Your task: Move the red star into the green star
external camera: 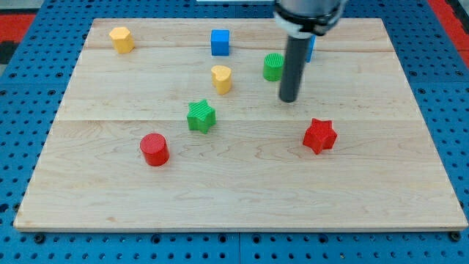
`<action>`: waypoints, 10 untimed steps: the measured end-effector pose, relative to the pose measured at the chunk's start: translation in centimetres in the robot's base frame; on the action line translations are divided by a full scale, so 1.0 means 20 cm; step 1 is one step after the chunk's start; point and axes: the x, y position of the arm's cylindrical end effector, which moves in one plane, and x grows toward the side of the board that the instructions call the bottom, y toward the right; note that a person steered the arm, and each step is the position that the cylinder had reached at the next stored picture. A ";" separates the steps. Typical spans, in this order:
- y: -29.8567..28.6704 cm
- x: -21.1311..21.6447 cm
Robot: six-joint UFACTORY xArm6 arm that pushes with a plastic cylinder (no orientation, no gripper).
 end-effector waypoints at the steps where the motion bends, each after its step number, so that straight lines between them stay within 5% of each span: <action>1: 0.03 0.22; 3: 0.13 0.70; 4: 0.38 0.68; 6: 0.32 0.27; 7: 0.05 0.17; 10: 0.22 0.02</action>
